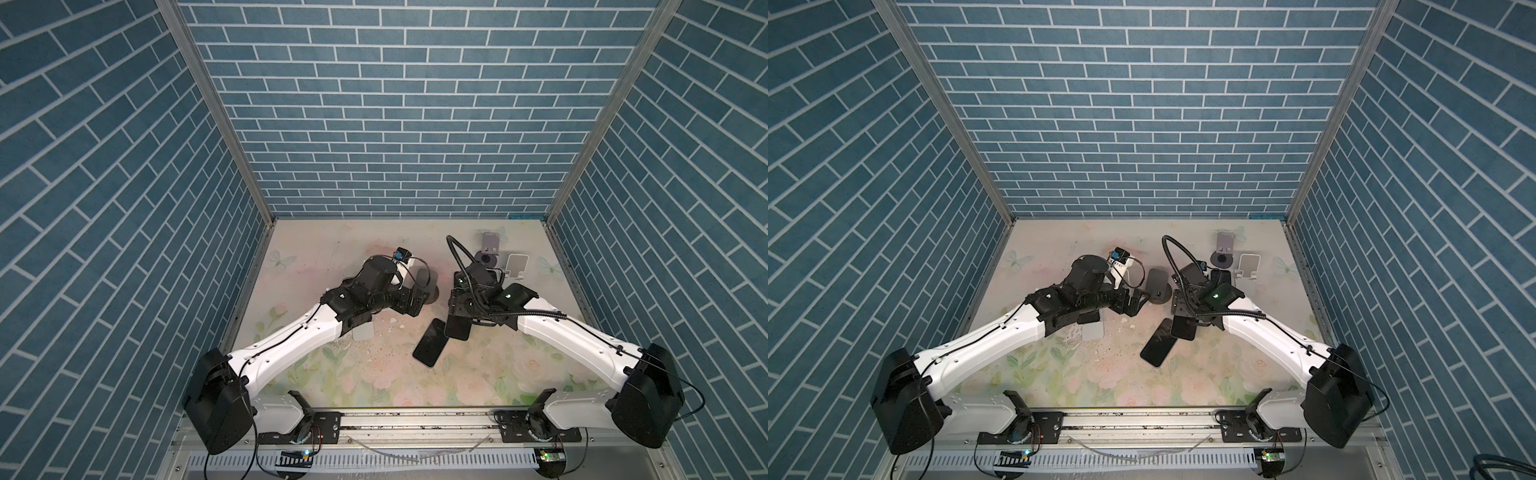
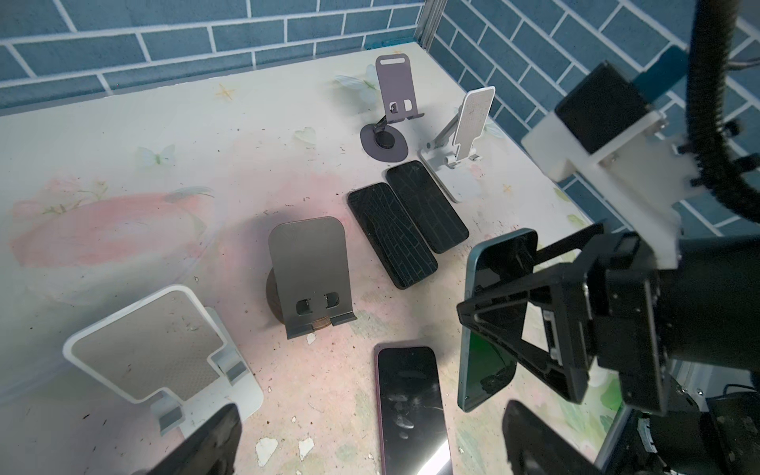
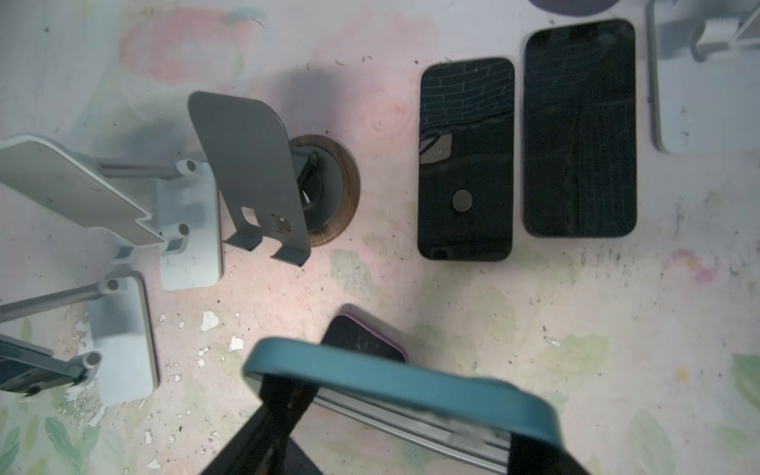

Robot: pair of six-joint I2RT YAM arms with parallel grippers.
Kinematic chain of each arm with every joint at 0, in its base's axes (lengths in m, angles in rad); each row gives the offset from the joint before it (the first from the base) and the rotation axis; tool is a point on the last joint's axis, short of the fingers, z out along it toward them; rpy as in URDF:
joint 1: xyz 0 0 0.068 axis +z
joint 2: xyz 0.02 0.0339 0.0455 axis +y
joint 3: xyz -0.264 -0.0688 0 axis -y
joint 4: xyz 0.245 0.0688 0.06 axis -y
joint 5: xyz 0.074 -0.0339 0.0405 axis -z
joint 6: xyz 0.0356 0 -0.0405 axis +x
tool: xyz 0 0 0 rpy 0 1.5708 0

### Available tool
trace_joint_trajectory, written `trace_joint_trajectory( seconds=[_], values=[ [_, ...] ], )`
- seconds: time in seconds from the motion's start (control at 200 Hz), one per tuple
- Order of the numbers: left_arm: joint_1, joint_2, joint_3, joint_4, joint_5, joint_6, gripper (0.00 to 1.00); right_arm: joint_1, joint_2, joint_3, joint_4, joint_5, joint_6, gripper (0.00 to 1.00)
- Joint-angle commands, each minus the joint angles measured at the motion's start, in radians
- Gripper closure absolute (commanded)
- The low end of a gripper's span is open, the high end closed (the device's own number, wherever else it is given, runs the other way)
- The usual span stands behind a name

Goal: Remove the phone from the phone stand
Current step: Place the phone at the bottom-center of the table.

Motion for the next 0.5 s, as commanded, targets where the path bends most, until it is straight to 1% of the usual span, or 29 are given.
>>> trace_joint_trajectory(
  seconds=[0.0, 0.225, 0.495],
  values=[
    [-0.01, 0.029, 0.026, 0.034, -0.009, 0.014, 0.0, -0.001, -0.04, -0.047, 0.005, -0.012, 0.085, 0.52],
    [-0.012, 0.055, 0.035, 0.044, -0.008, 0.025, 0.0, 0.002, -0.051, -0.098, 0.009, -0.006, 0.106, 0.52],
    [-0.012, 0.047, 0.022, 0.04, -0.022, 0.028, 0.01, 0.01, -0.064, -0.15, -0.01, 0.01, 0.149, 0.52]
  ],
)
